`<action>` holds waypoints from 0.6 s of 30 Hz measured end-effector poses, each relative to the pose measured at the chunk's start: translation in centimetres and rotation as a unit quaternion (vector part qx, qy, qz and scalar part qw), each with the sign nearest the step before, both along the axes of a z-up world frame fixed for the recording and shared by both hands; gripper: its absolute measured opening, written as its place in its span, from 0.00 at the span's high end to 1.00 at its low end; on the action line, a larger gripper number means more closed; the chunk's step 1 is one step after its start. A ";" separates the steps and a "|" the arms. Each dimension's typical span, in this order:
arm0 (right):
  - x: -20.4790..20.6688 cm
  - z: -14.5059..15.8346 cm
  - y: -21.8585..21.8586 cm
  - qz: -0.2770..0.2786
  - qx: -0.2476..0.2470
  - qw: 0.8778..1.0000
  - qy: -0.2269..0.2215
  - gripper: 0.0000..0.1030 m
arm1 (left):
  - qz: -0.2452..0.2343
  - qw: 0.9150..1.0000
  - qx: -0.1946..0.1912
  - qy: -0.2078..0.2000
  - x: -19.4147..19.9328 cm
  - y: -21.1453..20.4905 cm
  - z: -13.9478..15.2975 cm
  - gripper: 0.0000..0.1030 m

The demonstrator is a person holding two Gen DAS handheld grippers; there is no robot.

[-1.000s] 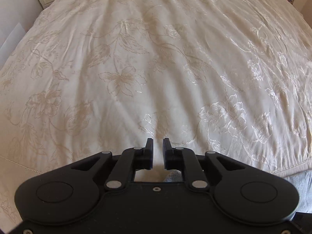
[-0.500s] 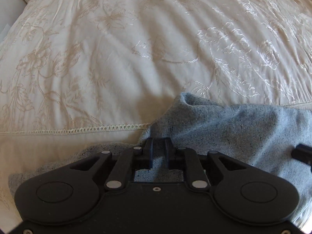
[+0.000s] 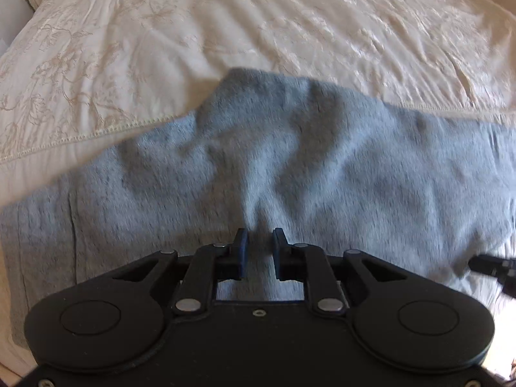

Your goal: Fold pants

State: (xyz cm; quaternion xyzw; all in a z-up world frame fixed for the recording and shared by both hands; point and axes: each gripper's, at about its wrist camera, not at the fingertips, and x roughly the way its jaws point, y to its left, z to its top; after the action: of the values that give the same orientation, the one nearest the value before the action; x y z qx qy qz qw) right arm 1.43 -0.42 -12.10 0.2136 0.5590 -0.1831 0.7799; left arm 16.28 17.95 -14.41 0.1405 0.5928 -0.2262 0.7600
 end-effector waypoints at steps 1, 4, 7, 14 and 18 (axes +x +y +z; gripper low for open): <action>-0.4 0.4 -0.8 -0.015 -0.003 1.000 -0.007 0.84 | -0.004 1.000 0.010 0.007 -0.9 0.1 -0.6 0.76; -1.8 1.1 -3.7 -0.060 -0.010 0.998 -0.019 0.79 | -0.023 0.999 0.041 -0.002 -3.3 0.4 -1.8 0.74; -3.4 1.3 -7.8 -0.109 -0.003 0.994 -0.025 0.77 | -0.021 0.998 0.059 -0.015 -4.1 0.1 -1.3 0.74; -8.4 2.1 -18.7 -0.189 -0.019 0.981 -0.038 0.75 | 0.050 0.996 0.061 -0.043 -5.4 -3.3 2.0 0.75; -11.5 2.0 -25.2 -0.216 -0.029 0.975 -0.046 0.73 | 0.065 0.997 0.029 -0.029 -7.6 -8.2 2.7 0.75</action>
State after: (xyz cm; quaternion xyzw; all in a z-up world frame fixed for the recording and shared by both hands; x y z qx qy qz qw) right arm -10.03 -25.57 -10.08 0.3148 0.4580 -0.3533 0.7526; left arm 8.70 9.73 -11.75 0.1302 0.5845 -0.1554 0.7857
